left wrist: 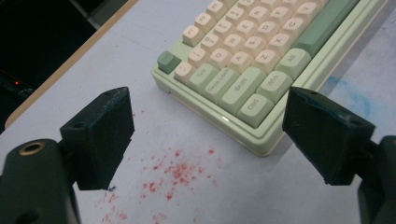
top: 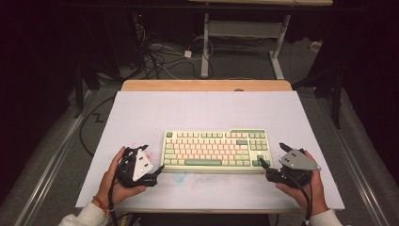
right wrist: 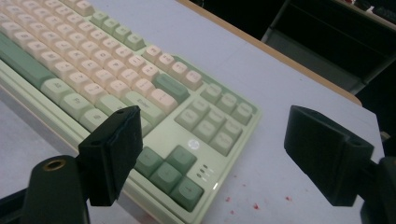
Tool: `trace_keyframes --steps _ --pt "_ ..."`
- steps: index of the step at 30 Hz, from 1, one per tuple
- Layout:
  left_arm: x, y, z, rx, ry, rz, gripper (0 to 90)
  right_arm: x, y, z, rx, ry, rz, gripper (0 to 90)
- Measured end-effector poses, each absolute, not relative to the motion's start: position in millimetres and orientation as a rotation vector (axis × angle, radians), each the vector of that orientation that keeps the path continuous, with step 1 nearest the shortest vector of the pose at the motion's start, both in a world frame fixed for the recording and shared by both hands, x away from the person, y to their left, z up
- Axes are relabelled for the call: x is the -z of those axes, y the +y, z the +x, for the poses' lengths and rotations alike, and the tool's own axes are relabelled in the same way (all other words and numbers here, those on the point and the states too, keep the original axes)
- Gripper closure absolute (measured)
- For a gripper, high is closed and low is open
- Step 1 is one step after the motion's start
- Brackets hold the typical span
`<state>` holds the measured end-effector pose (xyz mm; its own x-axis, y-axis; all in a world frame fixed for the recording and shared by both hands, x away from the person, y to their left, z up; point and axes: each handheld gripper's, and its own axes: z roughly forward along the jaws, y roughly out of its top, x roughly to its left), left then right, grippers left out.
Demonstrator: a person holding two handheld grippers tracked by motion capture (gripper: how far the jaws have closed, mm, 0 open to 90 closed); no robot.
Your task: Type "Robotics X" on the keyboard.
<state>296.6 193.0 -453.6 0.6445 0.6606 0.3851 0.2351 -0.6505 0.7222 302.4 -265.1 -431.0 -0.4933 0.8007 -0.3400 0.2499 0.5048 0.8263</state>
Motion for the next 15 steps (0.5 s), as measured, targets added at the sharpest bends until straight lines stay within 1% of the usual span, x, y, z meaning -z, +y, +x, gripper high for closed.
trace_keyframes --steps 15 --pt "466.6 212.3 295.3 -0.820 0.746 2.249 15.7 445.6 -298.5 294.1 -0.892 1.965 0.987 19.8"
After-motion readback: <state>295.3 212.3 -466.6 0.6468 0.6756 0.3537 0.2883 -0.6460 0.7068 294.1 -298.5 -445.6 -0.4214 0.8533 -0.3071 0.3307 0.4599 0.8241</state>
